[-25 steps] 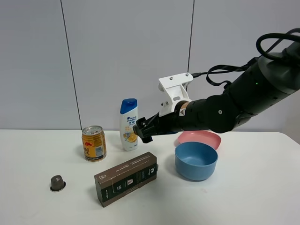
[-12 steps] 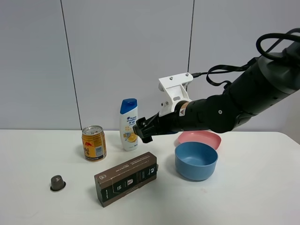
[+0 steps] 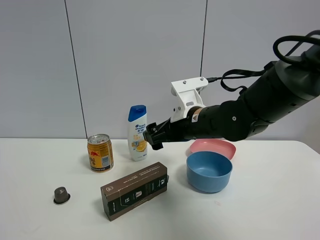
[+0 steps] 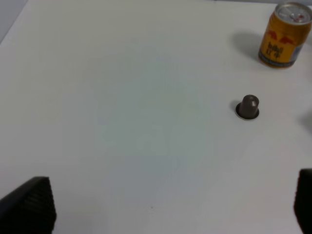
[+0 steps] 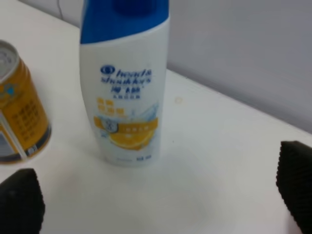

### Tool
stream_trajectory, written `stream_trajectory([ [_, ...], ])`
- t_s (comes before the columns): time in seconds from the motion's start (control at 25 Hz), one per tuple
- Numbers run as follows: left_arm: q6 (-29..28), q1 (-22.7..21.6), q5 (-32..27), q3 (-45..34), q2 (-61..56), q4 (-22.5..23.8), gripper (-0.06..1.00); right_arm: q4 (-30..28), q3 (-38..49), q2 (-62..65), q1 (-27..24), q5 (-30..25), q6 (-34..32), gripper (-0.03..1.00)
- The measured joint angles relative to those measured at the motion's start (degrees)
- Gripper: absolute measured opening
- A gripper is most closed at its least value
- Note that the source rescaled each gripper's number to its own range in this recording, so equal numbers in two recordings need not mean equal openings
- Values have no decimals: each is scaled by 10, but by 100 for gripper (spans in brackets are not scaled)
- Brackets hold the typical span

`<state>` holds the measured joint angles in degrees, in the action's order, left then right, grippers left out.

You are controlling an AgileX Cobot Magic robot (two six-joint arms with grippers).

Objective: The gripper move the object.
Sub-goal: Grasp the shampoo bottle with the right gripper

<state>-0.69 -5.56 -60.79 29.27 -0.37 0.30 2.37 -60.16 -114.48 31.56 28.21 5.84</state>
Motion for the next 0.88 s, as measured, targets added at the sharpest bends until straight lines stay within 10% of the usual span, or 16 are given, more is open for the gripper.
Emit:
stream_trajectory([
  [0.88,0,0,0,0,0,0,100,0,0,0,0,14,16,83],
])
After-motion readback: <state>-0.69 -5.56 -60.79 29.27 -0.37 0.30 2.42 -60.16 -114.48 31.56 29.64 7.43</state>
